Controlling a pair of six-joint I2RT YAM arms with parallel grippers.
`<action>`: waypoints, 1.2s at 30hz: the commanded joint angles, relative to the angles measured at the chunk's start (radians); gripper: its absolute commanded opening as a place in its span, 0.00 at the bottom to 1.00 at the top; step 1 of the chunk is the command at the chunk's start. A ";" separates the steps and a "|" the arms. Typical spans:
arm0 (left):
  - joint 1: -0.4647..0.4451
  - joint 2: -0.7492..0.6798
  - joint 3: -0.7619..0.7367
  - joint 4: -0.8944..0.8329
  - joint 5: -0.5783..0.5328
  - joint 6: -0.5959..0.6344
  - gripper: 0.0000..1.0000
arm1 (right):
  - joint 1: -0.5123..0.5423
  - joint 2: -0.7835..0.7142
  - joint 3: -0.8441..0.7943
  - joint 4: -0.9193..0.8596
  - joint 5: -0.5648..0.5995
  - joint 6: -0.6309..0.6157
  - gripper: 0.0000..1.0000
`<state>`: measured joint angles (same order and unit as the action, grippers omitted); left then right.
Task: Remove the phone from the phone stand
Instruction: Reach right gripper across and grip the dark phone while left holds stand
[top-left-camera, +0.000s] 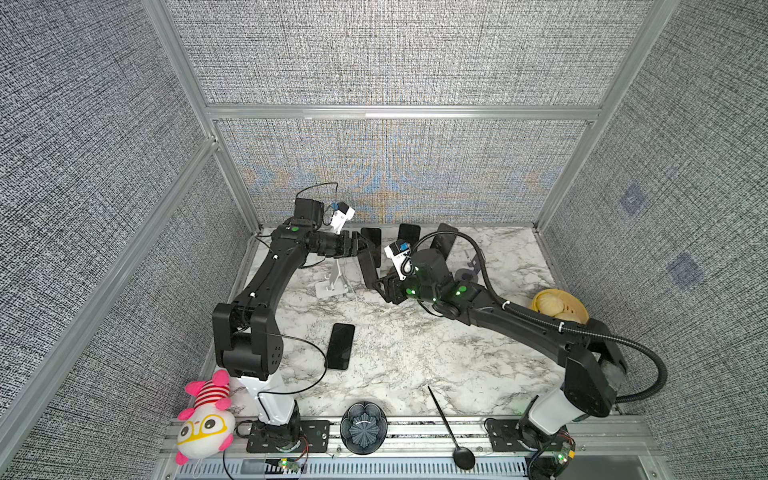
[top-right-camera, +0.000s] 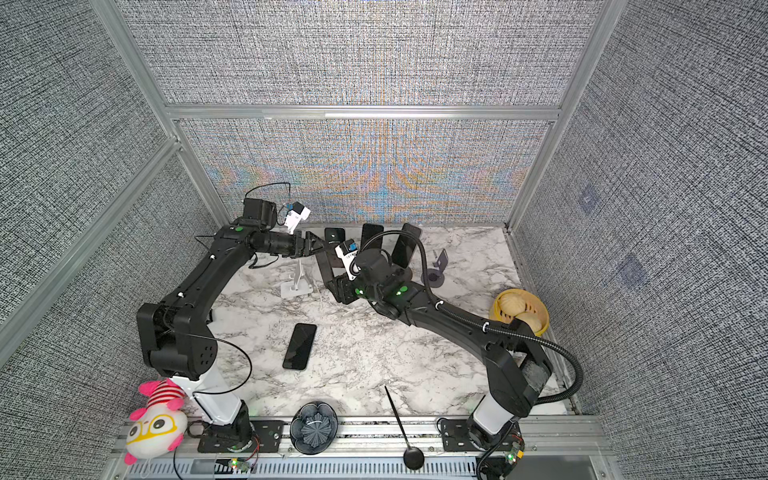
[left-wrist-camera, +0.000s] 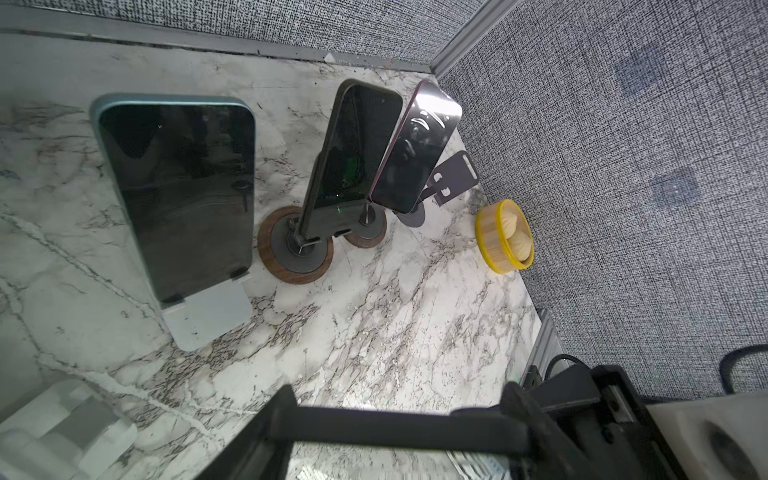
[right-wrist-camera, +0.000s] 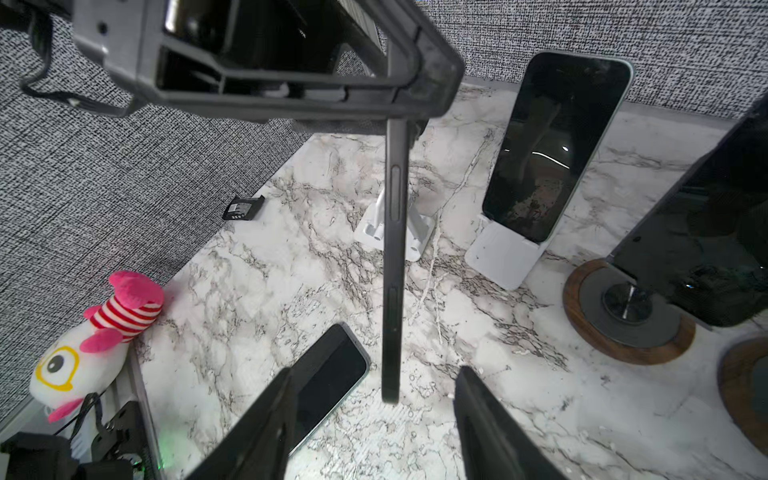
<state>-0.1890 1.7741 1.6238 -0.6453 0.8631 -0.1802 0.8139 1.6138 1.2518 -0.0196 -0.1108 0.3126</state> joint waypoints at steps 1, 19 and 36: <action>0.000 -0.009 -0.010 0.053 0.020 -0.039 0.00 | 0.002 0.012 0.012 -0.010 0.023 0.013 0.60; -0.001 -0.033 -0.080 0.120 0.025 -0.034 0.00 | 0.000 0.092 0.047 -0.002 0.033 0.007 0.38; 0.000 -0.055 -0.117 0.157 0.045 -0.034 0.14 | -0.010 0.109 0.057 -0.009 0.030 0.021 0.01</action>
<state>-0.1909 1.7355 1.5078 -0.5129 0.8627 -0.2165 0.8085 1.7290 1.3087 -0.0219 -0.0933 0.3191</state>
